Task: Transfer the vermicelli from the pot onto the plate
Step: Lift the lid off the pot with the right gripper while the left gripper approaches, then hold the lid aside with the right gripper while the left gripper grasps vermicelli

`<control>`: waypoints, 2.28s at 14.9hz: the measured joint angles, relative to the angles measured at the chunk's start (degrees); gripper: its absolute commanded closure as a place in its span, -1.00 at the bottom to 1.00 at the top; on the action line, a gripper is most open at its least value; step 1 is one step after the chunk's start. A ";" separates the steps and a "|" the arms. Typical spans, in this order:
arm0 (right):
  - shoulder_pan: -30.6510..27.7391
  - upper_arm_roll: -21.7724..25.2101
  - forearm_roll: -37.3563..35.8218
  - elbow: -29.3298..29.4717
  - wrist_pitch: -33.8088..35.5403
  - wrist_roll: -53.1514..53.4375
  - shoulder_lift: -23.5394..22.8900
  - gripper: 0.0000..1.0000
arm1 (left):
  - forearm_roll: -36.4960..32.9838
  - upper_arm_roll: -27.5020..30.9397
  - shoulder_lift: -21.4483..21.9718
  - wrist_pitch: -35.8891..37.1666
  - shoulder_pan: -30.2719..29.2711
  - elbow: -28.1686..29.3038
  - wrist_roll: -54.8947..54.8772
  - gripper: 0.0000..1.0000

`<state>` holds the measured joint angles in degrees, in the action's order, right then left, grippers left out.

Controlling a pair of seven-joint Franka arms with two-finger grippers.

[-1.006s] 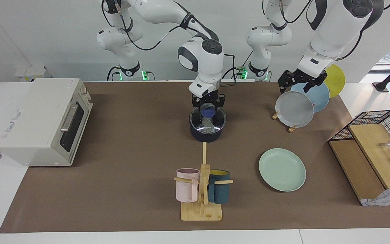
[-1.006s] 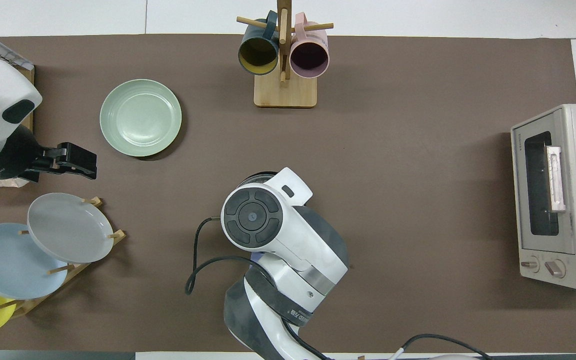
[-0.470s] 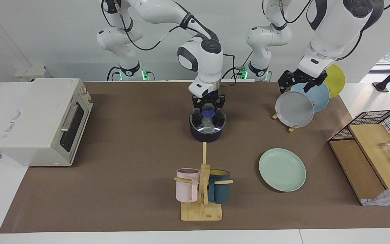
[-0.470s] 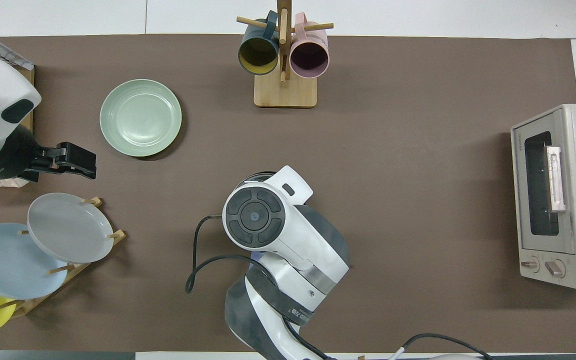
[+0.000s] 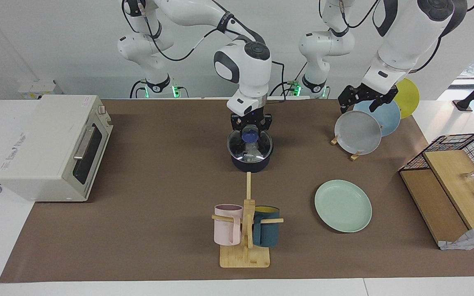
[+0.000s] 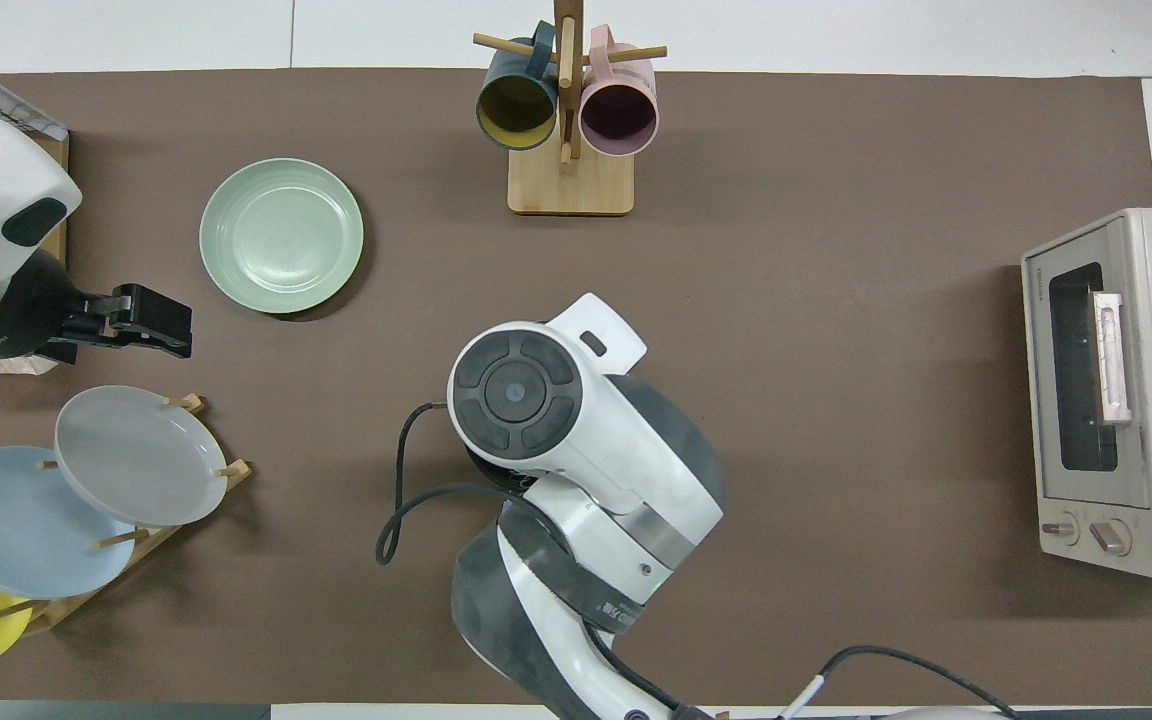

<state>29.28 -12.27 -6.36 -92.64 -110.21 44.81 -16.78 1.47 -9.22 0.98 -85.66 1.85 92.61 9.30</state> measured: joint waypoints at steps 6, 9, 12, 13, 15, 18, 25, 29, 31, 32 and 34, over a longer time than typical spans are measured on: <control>-13.41 0.36 -0.07 2.27 3.69 -21.22 0.15 0.28 | 0.25 -0.80 0.08 -1.01 1.36 0.57 0.01 -1.00; -21.40 0.57 -0.15 0.91 3.24 -33.45 -0.21 0.29 | 1.56 -1.17 0.98 -6.68 8.28 5.99 6.24 -1.00; -29.91 0.65 -0.16 -2.97 -2.10 -43.95 -0.25 0.32 | 3.80 -1.60 0.83 -16.25 17.13 13.13 14.20 -1.00; -31.88 0.65 -0.17 -4.75 -4.05 -45.55 -0.23 0.32 | 4.36 -1.65 0.17 -19.22 19.70 15.24 15.71 -1.00; -33.41 0.63 -0.17 -9.24 -8.57 -46.44 0.08 0.32 | 4.60 -1.67 -2.68 -26.91 24.66 19.32 19.46 -1.00; -33.83 0.63 -0.16 -16.69 -15.56 -46.40 1.61 0.32 | 4.61 -1.66 -7.45 -36.92 29.24 23.37 24.10 -1.00; -34.32 0.62 -0.02 -22.61 -19.04 -46.24 2.91 0.06 | 4.61 -1.05 -11.48 -41.34 29.43 23.56 24.36 -1.00; -34.36 0.62 0.00 -23.98 -20.39 -46.22 3.15 -0.42 | 4.61 -1.17 -13.37 -42.13 29.95 23.56 24.36 -1.00; -34.37 0.62 0.01 -24.26 -20.58 -46.21 3.30 -1.00 | 4.61 -1.18 -13.67 -42.53 30.20 23.56 24.36 -1.00; -34.37 0.62 0.02 -24.26 -20.61 -46.21 3.47 -1.00 | 4.61 -1.18 -13.71 -42.85 30.22 23.56 24.36 -1.00; -34.38 0.62 0.02 -24.19 -20.61 -46.21 3.89 -1.00 | 4.61 -1.17 -14.02 -43.17 30.22 23.60 24.36 -0.90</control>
<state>-5.10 -11.66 -6.34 -116.83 -130.82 -1.40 -12.89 6.08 -10.39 -13.04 -128.82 32.06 116.21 33.66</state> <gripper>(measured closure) 0.172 0.004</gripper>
